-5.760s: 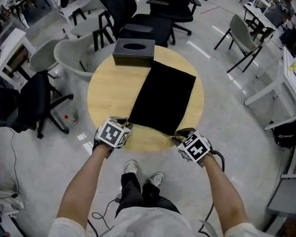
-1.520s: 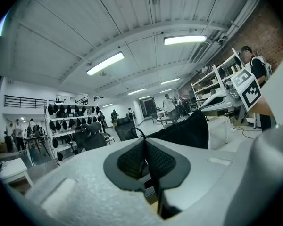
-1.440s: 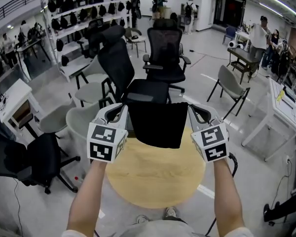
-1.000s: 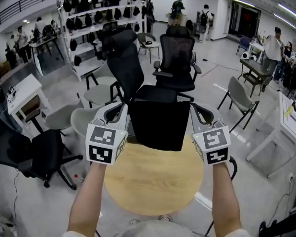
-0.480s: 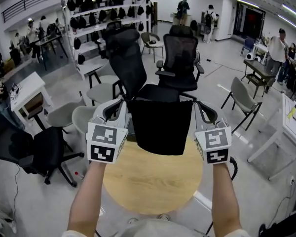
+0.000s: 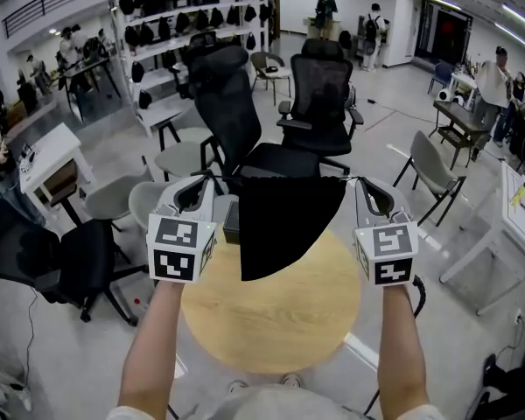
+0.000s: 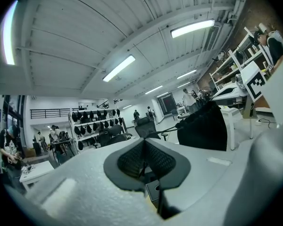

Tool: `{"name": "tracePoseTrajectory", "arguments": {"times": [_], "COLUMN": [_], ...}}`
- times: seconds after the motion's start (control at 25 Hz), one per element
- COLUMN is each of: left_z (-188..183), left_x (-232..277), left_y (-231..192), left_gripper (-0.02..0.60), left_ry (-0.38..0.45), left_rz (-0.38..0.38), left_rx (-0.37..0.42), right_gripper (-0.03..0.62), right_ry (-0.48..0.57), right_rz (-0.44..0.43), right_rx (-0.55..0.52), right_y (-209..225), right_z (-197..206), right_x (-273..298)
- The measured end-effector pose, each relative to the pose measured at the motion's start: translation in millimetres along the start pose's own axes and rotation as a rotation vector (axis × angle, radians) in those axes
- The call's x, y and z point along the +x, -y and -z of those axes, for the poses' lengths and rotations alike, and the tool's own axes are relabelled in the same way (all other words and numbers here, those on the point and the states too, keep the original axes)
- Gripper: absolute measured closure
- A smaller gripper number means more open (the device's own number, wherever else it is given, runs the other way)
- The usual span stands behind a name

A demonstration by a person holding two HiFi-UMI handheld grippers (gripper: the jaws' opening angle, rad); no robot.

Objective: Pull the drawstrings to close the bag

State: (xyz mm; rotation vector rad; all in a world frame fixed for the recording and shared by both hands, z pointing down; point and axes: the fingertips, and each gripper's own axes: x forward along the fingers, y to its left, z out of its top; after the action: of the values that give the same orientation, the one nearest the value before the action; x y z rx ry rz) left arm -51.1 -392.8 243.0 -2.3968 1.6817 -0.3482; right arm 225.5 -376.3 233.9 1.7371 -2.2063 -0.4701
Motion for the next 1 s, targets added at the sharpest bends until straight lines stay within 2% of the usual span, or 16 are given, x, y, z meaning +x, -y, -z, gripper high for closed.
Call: {"name": "tracePoseTrajectory", "arguments": {"times": [0.36, 1.0], "left_z": [11, 30], "left_x": [-6, -8], "left_y": [-19, -35], "left_gripper": [0.572, 0.574], "left_ry": [-0.036, -0.072], "left_rz": [-0.040, -0.058], "left_rx": [-0.019, -0.035], "right_gripper": [0.589, 0.589], "right_ry": [-0.015, -0.057], "right_rz": [0.029, 0.109], "right_rx": [0.018, 0.050], "right_y": [2, 19], "right_z": [2, 21], "right_x": [3, 5]}}
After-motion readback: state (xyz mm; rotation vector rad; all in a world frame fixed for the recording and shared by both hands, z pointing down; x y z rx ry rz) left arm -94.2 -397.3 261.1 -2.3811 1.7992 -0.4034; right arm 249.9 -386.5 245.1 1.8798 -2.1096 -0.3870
